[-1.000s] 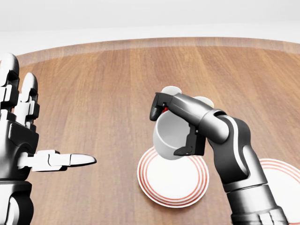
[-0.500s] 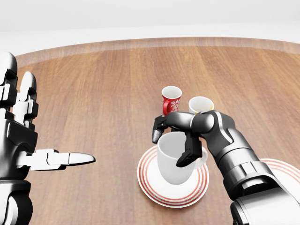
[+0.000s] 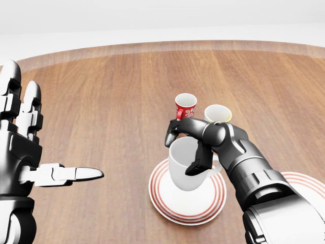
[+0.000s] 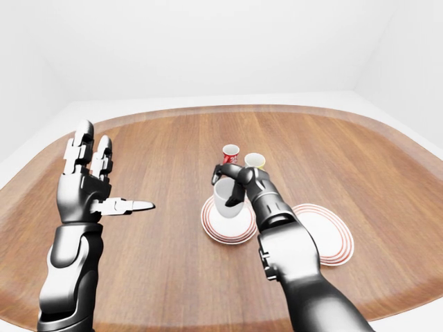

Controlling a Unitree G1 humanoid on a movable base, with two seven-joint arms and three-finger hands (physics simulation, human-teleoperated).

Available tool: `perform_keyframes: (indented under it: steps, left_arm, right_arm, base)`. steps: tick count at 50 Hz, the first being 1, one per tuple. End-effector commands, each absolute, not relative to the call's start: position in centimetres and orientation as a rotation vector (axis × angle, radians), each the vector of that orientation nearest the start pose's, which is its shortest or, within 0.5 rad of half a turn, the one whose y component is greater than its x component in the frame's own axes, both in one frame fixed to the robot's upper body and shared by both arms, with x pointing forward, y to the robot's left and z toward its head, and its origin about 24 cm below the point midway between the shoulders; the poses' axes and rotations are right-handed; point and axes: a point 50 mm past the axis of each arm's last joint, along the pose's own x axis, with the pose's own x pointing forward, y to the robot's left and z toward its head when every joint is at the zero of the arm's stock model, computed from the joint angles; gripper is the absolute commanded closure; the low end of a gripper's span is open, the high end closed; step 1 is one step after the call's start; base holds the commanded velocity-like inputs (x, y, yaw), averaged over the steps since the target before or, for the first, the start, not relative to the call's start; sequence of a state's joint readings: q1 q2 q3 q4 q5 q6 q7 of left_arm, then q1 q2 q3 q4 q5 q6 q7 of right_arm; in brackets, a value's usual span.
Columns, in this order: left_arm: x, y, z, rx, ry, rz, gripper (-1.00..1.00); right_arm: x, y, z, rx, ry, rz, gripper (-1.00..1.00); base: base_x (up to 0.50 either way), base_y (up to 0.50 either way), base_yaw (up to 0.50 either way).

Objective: Put the white mug on the left plate.

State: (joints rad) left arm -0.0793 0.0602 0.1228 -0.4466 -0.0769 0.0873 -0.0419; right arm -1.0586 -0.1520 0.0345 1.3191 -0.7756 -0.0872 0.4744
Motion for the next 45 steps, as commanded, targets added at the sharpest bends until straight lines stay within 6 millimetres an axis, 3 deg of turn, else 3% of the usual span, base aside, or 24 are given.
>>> perform_keyframes:
  steps: [1, 36, 45]
  left_arm:
    - [24.5, 17.5, 15.5, 0.008, -0.44, 0.025, -0.99]
    - [24.5, 17.6, 15.6, 0.008, -0.442, 0.028, -0.99]
    - [24.5, 17.6, 15.6, 0.006, -0.443, 0.03, -0.99]
  right_arm:
    - [39.6, -10.9, 7.6, -1.008, 0.34, 0.591, 1.0]
    - [38.6, -11.2, 5.3, -1.023, 0.371, 0.568, 1.0]
    - [38.3, -10.9, 5.0, -0.992, 0.413, 0.644, 1.0]
  base:
    - [0.0, 0.0, 0.0]
    - [0.0, 0.0, 0.0]
    - [0.0, 0.0, 0.0]
